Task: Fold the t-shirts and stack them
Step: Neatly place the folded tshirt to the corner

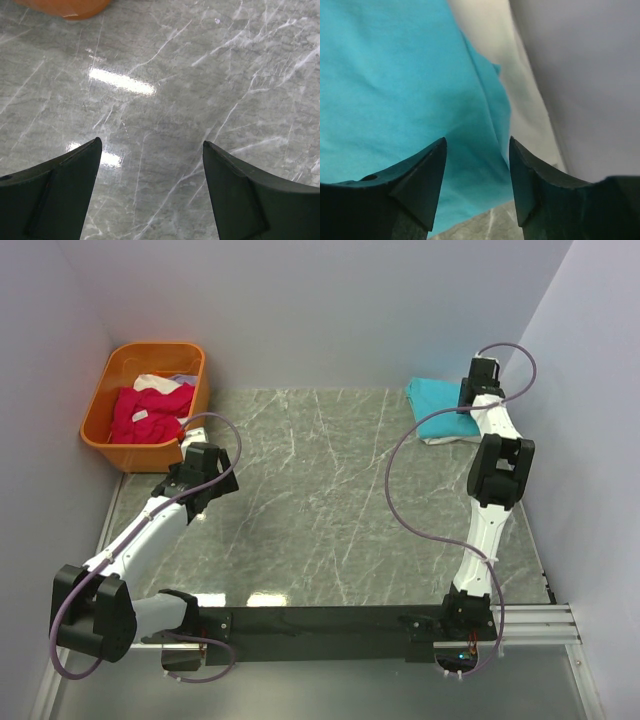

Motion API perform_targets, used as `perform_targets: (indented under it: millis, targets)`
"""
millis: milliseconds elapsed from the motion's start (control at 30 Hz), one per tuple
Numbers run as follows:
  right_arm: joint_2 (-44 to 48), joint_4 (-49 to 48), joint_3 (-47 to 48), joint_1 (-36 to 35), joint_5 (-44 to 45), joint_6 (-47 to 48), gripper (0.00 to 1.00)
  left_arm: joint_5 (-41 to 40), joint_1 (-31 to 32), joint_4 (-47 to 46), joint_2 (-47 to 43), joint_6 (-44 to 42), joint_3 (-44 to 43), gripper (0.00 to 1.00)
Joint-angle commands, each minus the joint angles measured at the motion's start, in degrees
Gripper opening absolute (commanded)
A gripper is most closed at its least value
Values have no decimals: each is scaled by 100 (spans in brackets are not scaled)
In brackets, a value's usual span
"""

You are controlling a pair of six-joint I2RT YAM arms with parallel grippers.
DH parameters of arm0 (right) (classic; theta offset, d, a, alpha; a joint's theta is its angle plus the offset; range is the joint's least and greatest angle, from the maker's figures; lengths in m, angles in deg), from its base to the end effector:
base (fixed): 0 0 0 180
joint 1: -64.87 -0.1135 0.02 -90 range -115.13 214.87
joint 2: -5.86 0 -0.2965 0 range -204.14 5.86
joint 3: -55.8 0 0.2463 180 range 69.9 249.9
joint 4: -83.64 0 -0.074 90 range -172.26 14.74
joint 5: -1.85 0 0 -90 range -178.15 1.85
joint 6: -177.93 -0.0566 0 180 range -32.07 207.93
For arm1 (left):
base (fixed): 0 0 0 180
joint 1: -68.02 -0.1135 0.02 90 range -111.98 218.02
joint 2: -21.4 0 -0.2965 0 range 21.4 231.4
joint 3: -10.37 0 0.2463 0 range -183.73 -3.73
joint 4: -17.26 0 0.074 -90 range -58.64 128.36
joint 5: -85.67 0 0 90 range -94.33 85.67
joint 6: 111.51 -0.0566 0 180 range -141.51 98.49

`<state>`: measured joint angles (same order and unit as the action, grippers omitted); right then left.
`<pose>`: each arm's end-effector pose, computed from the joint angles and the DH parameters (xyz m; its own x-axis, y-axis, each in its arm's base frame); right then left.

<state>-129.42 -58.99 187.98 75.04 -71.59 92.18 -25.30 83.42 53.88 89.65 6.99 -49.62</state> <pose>0.5623 -0.1173 0.2256 -0.6655 0.0472 -0.7449 0.3343 0.9112 -0.2409 0.2404 -0.0452 0.2640 -0.5995 -0.2970 -0.7432 -0.3215 0.9397 -0.1162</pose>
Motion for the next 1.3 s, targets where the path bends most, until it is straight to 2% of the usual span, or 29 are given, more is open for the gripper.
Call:
perform_targets:
  millis: [0,100,267,400,533,667,733,800,933,1000,1133,1167,1200,1267]
  targets:
    - [291,-278,102,64,479,-363,61,-109,-19,-90,-48,-80,-96,87]
    - [695,-323,-83,64,769,-741,68,-91,-19,-108,-145,-72,-87,87]
    - [1581,-7,-416,37,955,-1443,70,-74,-19,-108,-452,-63,-78,87]
    - [2505,292,-935,28,551,-1918,74,-65,-19,-152,-804,-45,-34,89]
    - [3480,678,-1419,37,-55,-2244,74,-170,-19,-196,-1321,-10,-25,92]
    - [4656,1302,-1832,46,-293,-2455,80,-425,-19,294,-1796,51,-402,99]
    - [5071,1558,-2042,46,-468,-2499,86,-592,-19,541,-2173,69,-683,99]
    - [5739,1646,-2201,46,-688,-2456,87,-741,-19,909,-2455,69,-868,99]
    - [7291,1515,-2849,37,-777,-2385,98,-926,-19,1577,-3280,-10,-1535,100]
    - [7857,1218,-3184,-24,-575,-2543,100,-1005,-19,1807,-3563,-10,-1712,99]
    - [8930,812,-4019,-690,-102,-2386,100,-1269,-19,2063,-4440,69,-1932,100]
    - [9245,741,-4160,-1162,74,-2237,100,-1217,-19,2098,-4600,52,-1933,99]
    - [9405,636,-4301,-1332,476,-2244,100,-1182,-19,2081,-4758,-1,-1915,99]
    - [9965,461,-4889,-1727,551,-2158,100,-1268,-19,1906,-5267,-63,-1696,99]
